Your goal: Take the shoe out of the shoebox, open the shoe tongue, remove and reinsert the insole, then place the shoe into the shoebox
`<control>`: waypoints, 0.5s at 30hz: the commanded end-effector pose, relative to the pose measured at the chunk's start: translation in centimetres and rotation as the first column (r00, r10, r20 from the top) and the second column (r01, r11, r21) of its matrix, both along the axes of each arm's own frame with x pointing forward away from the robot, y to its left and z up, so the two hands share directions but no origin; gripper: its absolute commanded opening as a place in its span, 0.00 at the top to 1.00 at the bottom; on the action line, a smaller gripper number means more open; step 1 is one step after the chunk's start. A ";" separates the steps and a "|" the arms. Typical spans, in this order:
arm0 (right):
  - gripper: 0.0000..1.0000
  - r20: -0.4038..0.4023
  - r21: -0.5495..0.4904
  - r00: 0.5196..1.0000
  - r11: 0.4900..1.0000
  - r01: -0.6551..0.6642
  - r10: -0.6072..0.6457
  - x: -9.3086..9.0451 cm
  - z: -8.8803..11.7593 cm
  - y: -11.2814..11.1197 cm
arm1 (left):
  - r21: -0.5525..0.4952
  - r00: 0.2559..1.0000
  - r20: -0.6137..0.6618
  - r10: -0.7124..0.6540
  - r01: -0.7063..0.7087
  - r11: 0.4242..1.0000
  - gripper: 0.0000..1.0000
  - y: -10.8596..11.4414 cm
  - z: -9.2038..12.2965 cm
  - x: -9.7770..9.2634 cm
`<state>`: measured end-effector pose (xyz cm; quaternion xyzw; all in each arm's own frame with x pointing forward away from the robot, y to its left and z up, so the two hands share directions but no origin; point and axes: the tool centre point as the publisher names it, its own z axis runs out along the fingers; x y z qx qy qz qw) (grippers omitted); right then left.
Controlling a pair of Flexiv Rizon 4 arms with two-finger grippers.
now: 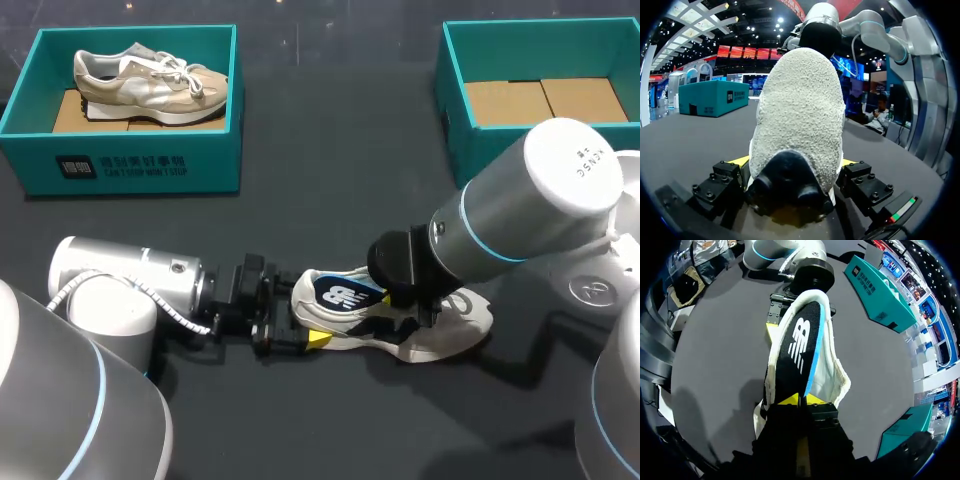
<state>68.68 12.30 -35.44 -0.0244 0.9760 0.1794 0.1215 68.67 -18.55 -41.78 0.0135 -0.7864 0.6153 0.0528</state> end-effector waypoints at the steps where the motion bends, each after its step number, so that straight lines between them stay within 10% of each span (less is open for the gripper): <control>1: 1.00 0.015 0.019 0.997 0.997 -0.078 0.077 0.1 1.4 0.4 | 0.001 1.000 0.000 0.002 -0.002 1.000 1.00 -0.1 -0.2 0.0; 15: 1.00 0.038 0.006 0.989 0.989 -0.147 0.146 0.3 2.8 1.3 | 0.001 1.000 0.000 0.002 -0.002 1.000 1.00 -0.1 -0.2 0.0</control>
